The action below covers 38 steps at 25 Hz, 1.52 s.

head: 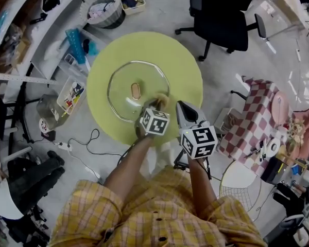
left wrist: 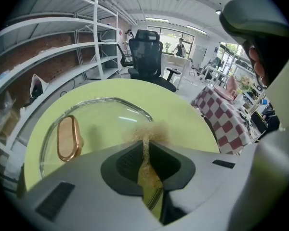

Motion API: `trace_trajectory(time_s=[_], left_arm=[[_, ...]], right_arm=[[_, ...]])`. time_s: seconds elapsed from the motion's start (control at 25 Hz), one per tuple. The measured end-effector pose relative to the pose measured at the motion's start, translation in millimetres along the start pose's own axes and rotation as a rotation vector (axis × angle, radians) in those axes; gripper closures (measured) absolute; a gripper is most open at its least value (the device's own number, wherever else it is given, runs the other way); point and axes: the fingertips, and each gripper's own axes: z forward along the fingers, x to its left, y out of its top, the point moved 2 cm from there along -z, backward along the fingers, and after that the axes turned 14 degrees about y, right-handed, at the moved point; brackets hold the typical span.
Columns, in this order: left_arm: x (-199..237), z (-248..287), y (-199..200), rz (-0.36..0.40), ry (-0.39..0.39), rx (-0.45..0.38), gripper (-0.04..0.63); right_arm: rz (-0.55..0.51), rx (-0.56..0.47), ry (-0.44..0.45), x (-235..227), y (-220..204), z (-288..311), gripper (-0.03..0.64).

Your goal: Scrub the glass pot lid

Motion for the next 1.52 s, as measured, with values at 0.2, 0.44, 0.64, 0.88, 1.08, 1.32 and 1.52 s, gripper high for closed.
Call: trace_trajectory(time_s=[0.2, 0.44, 0.64, 0.88, 1.08, 1.32, 1.52], left_arm=[[7.1, -4.3, -7.8, -0.015, 0.001, 0.003, 0.557], [23.8, -11.5, -14.7, -0.083, 0.025, 0.002, 0.555], [33.3, -16.3, -21.0, -0.096, 0.044, -0.01, 0.554], [48.0, -20.4, -25.8, -0.133, 0.063, -0.019, 0.552], [58.2, -23.2, -28.6, -0.161, 0.07, -0.017, 0.552], [70.3, -28.8, -38.4, -0.161, 0.086, -0.023, 0.549], [77.5, -31.7, -43.9, -0.14, 0.105, -0.028, 0.543]], right_arm=[[-0.009, 0.005, 0.014, 8.5, 0.6, 5.5, 0.618], [-0.021, 0.008, 0.021, 15.5, 3.0, 8.2, 0.618], [-0.024, 0.01, 0.023, 20.8, -2.2, 6.0, 0.618], [-0.031, 0.019, 0.033, 33.0, -2.5, 9.1, 0.618], [-0.043, 0.022, 0.036, 34.8, -0.6, 7.2, 0.618], [-0.054, 0.024, 0.035, 37.2, -0.4, 4.6, 0.618], [-0.053, 0.03, 0.036, 37.3, -4.1, 0.7, 0.618]])
